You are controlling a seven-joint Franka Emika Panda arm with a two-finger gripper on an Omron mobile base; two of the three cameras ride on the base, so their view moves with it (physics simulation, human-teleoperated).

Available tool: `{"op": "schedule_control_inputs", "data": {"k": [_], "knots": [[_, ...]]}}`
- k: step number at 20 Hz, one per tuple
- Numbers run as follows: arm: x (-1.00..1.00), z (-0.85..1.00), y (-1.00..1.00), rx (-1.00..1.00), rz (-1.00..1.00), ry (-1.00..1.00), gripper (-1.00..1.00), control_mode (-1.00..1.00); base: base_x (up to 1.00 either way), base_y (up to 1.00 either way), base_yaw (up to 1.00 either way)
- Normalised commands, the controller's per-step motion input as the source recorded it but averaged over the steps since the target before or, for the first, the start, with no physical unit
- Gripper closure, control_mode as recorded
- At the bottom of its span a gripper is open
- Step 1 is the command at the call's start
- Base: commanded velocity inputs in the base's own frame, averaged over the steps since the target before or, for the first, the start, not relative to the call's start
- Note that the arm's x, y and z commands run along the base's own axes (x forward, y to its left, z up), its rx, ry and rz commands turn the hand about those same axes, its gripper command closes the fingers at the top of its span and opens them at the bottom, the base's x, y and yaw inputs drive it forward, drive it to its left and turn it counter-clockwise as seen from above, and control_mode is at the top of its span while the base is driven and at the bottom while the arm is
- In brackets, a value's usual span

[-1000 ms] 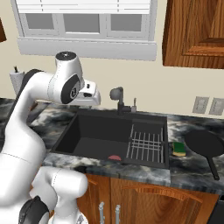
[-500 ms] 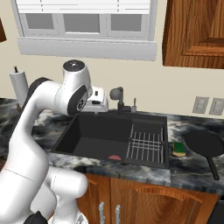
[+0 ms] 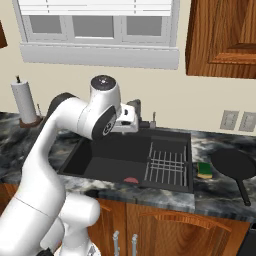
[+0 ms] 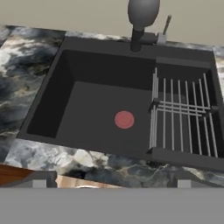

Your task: Pick the pan and sponge and place them into the sink. Then turn on the water.

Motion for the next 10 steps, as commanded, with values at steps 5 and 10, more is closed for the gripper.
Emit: {"op": "schedule_control_inputs", "data": {"k": [5,10], "knots": [[-0.15,-0.14,-0.43,0.01,0.02,-0.06,-1.0,-1.0,0.0,0.0,0.0],[-0.14,-0.21,-0.41,0.01,0.01,-0.08,-1.0,-1.0,0.0,0.0,0.0]]}}
